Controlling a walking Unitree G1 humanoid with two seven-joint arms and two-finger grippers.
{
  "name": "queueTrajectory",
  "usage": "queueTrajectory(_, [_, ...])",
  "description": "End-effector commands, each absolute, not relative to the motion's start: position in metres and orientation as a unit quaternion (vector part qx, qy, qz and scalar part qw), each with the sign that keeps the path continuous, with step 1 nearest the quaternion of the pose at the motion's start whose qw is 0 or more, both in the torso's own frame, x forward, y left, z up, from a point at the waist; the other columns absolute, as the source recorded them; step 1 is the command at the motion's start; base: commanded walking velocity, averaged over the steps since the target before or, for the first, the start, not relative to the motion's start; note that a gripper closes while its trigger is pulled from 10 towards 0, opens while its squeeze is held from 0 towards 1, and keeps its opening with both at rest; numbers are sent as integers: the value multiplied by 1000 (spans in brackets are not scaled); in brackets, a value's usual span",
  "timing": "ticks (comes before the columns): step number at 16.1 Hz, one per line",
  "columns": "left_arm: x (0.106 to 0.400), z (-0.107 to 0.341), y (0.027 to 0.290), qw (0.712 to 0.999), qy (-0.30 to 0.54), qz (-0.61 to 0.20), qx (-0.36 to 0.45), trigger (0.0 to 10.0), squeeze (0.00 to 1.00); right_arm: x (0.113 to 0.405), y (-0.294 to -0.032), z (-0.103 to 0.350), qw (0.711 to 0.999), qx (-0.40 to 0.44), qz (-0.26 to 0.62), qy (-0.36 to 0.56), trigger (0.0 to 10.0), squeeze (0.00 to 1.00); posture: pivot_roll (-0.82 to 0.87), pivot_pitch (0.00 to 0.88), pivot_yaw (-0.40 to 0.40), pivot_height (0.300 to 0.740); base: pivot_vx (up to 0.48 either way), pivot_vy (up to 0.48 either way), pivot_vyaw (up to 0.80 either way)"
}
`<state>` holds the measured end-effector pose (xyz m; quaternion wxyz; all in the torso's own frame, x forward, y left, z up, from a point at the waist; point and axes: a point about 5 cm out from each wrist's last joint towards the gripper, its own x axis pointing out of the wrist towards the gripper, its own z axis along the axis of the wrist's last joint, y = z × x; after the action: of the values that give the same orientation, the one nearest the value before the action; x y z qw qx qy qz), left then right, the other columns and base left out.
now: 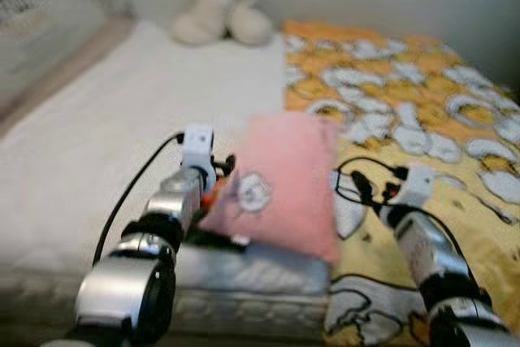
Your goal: Clean up the room
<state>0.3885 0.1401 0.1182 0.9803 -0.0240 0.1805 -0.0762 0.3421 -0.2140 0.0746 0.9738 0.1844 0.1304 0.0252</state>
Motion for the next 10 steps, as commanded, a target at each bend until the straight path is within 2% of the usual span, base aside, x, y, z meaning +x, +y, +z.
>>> queueTrajectory(1, [394, 131, 137, 980, 171, -86, -49, 10000, 0, 345, -217, 79, 972, 195, 26, 128, 10000, 0, 120, 23, -31, 740, 0, 0, 0])
queueTrajectory(2, [394, 132, 136, 980, 171, -88, -55, 10000, 0, 345, -217, 79, 971, 198, 29, 128, 10000, 0, 120, 23, -31, 740, 0, 0, 0])
queueTrajectory(4, [392, 133, 122, 971, 161, -160, -74, 10000, 0, 343, -219, 74, 965, 221, 27, 140, 10000, 0, 126, 103, -53, 740, 0, 0, 0])
queueTrajectory(10, [377, 106, 86, 948, 219, -197, -118, 10000, 0, 339, -209, 60, 953, 246, 30, 173, 10000, 0, 88, 248, -56, 740, 0, 0, 0])
